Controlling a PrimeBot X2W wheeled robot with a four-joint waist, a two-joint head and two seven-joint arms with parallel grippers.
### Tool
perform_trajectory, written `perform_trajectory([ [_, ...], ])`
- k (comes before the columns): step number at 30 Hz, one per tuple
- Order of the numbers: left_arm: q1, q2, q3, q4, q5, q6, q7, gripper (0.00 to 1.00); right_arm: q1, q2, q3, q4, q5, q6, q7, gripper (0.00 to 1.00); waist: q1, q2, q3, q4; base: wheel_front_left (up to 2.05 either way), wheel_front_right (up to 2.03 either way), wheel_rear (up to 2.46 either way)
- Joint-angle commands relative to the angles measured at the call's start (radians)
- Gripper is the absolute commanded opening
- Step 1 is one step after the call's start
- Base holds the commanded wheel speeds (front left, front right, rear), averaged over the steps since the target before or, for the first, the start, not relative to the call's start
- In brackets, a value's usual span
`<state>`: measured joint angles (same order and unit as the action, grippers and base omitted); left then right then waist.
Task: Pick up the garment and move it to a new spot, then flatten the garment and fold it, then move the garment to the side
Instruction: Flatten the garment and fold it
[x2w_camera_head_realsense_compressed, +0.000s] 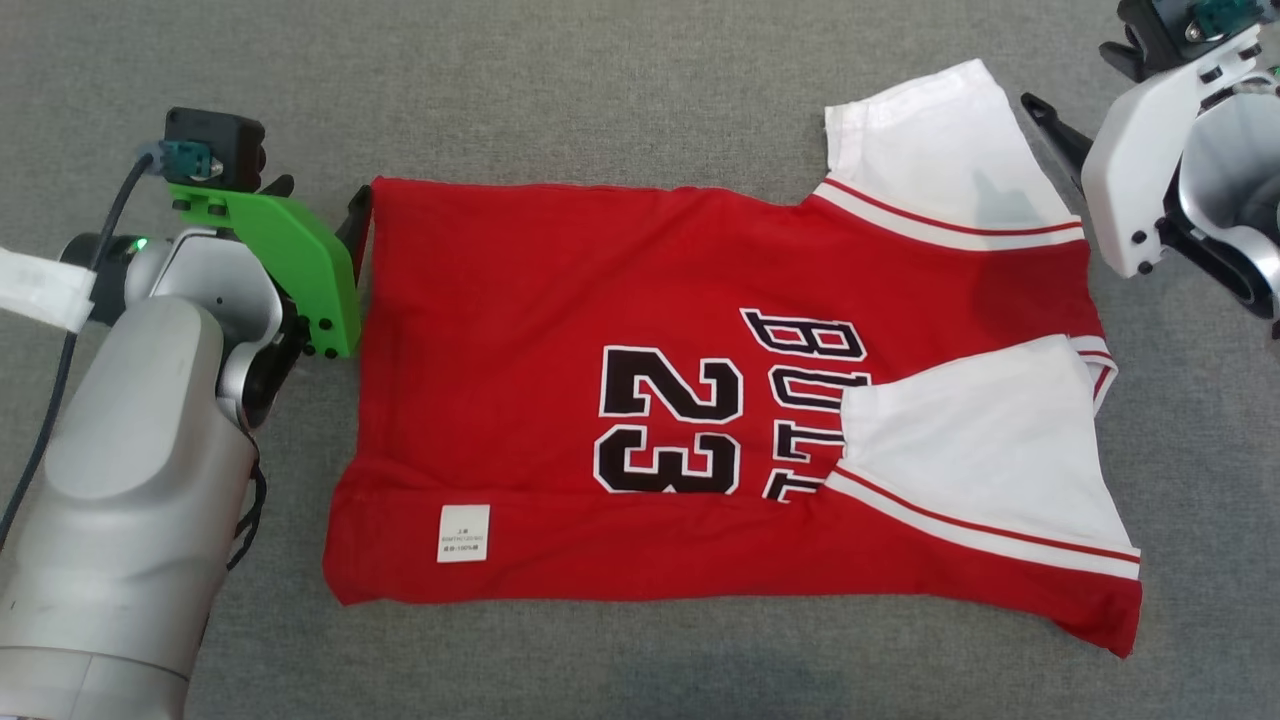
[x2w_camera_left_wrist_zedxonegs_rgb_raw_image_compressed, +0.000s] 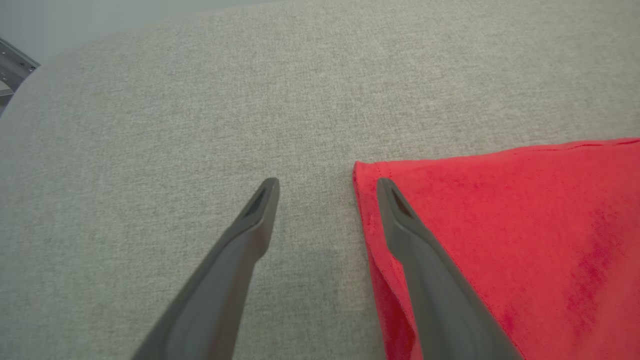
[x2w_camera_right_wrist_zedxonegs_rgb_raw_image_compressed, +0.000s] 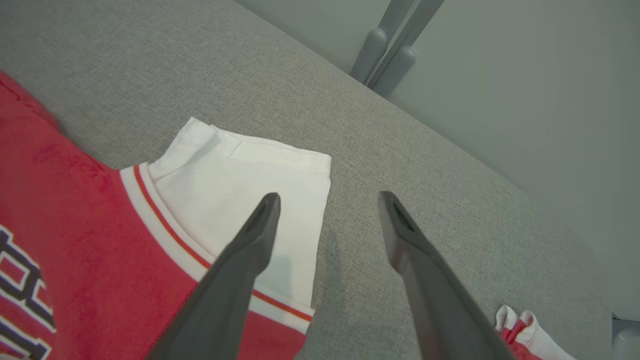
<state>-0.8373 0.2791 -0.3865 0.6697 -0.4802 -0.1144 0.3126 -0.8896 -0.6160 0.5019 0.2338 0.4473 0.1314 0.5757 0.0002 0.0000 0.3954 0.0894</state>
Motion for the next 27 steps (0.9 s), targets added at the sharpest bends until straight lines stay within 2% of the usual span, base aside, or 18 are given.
perform_trajectory([
  [1,-0.014,0.004,-0.002,0.004,-0.002,-0.002,0.004,1.00,-0.007,-0.006,0.005,0.008,0.008,-0.002,0.001,1.00,-0.0002,0.0000,0.047,-0.011,0.00,0.00,0.00],
  [12,-0.144,0.034,-0.018,0.009,-0.043,-0.006,0.214,1.00,-0.204,-0.023,0.133,0.134,0.049,-0.002,-0.007,1.00,-0.0002,0.0000,0.073,-0.005,0.00,0.00,0.00],
  [17,-0.170,0.025,-0.031,-0.011,-0.067,-0.009,0.316,1.00,-0.273,-0.012,0.181,0.184,0.068,-0.002,-0.019,1.00,-0.0002,0.0000,0.083,-0.005,0.00,0.00,0.00],
  [27,-0.143,0.030,-0.045,-0.061,-0.089,0.011,0.386,1.00,-0.342,-0.001,0.253,0.255,0.094,-0.002,-0.062,1.00,-0.0002,0.0000,0.100,-0.009,0.00,0.00,0.00],
])
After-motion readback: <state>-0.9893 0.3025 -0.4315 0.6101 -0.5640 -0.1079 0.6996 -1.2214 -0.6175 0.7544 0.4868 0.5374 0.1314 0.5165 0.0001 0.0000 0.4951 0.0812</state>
